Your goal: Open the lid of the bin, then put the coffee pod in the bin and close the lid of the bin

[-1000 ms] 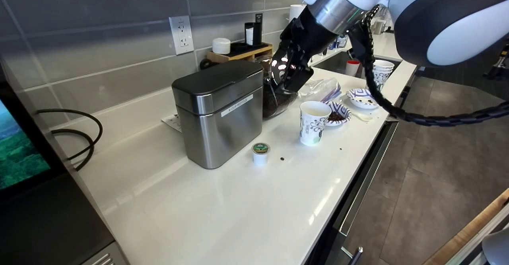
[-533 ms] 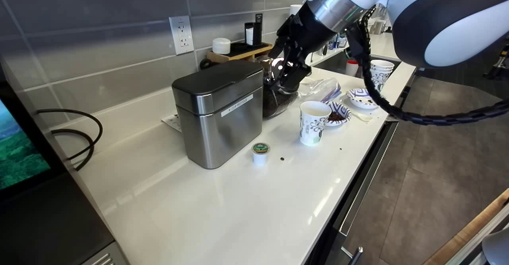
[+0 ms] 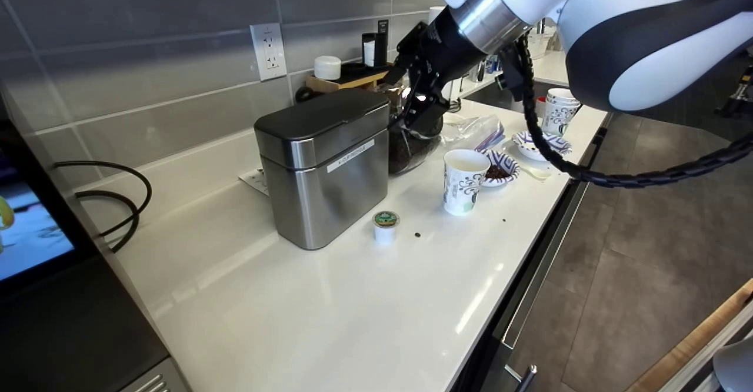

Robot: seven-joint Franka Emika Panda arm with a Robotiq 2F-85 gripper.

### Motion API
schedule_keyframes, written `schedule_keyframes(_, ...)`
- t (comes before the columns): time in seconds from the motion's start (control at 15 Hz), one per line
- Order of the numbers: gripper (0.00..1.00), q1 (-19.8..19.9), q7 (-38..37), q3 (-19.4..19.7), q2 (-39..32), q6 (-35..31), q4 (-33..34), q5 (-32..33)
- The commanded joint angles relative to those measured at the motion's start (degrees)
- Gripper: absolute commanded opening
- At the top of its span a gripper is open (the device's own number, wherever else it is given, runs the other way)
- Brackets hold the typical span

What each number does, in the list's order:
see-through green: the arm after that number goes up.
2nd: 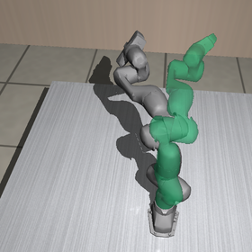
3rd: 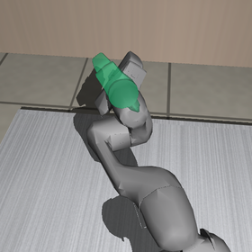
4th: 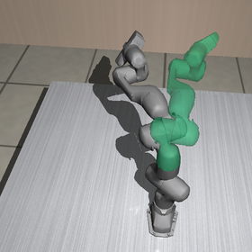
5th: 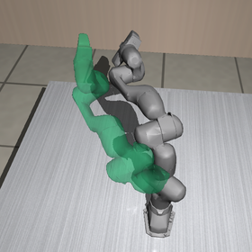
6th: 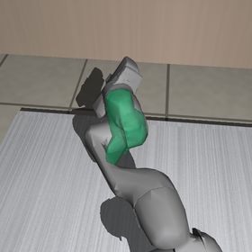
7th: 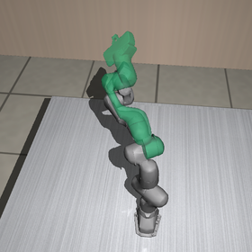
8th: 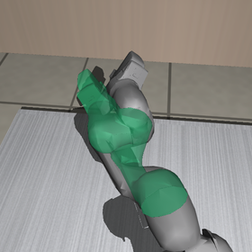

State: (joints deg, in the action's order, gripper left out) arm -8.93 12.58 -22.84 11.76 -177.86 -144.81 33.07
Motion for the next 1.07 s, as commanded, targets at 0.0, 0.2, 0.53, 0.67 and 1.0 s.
schedule_keyframes(0.0,1.0,2.6,0.4,-1.8,-3.1,-0.7,2.8,4.0)
schedule_keyframes(0.2,1.0,4.3,-0.3,-2.9,-4.6,-1.3,4.7,7.4)
schedule_keyframes(0.53,1.0,5.8,-1.1,-4.4,-6.9,-1.1,7.2,12.2)
schedule_keyframes(0.67,1.0,6.1,-1.5,-4.7,-7.7,-1.1,8.0,13.9)
schedule_keyframes(1.0,1.0,6.9,-3.0,-4.7,-8.9,-1.4,9.7,18.6)
